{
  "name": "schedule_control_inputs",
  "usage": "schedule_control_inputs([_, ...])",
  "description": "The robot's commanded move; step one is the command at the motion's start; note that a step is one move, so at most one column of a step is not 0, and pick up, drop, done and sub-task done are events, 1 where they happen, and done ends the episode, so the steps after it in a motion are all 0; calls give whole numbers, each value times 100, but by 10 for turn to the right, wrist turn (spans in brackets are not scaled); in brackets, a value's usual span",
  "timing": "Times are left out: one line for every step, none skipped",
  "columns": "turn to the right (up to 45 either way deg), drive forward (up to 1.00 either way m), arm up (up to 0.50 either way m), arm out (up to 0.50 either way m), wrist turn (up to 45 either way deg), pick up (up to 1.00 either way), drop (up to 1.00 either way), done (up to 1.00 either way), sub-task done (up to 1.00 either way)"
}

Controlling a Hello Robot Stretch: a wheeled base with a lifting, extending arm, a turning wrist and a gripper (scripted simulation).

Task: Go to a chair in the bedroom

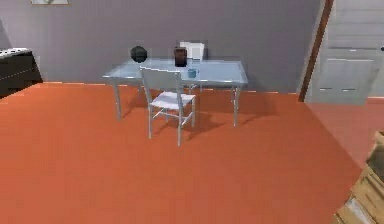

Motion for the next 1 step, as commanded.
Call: schedule_control_inputs([30,0,0,0,0,0,0,0,0])
